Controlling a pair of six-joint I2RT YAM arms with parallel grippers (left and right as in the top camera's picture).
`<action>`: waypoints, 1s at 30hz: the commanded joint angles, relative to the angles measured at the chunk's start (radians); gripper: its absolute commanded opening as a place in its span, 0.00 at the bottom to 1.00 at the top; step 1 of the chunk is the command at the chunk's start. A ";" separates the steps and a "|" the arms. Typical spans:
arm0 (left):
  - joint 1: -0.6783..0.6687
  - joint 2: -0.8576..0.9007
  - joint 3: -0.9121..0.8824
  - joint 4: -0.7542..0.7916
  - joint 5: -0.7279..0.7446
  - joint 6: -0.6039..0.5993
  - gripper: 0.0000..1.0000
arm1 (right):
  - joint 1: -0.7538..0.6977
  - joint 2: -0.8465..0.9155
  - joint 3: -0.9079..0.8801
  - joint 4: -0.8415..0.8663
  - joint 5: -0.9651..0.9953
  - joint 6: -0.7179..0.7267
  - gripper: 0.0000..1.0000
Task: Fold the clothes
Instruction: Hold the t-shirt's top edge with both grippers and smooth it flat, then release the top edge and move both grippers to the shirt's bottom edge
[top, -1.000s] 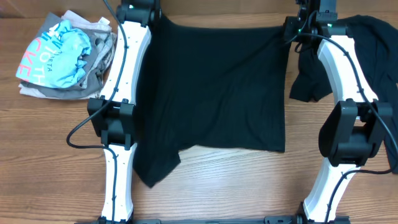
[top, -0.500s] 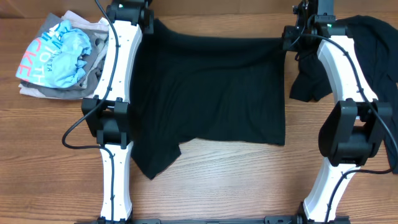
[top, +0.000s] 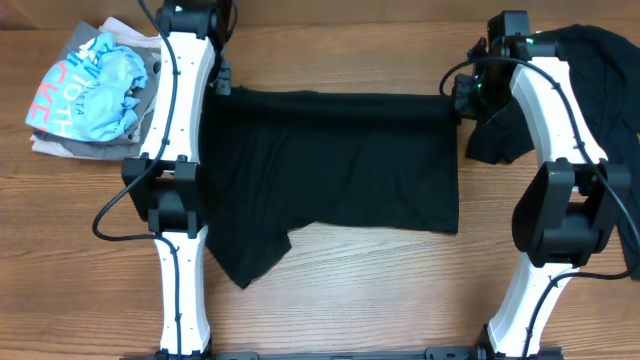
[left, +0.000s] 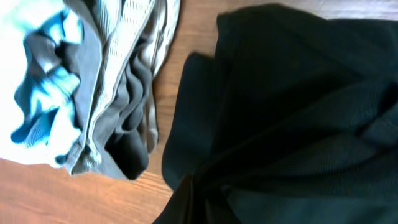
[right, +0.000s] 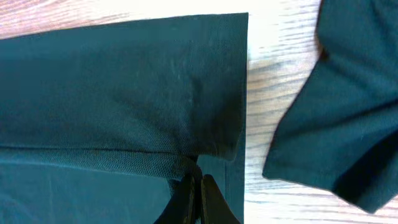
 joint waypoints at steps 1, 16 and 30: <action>0.004 0.006 0.015 -0.060 0.048 -0.018 0.04 | -0.003 -0.007 0.011 -0.029 -0.014 0.002 0.04; -0.003 0.006 -0.063 -0.113 0.136 0.026 0.04 | -0.003 -0.010 0.005 -0.136 -0.016 0.001 0.04; 0.000 -0.018 -0.194 -0.114 0.109 0.056 0.40 | -0.003 -0.028 -0.006 -0.206 -0.017 -0.002 0.51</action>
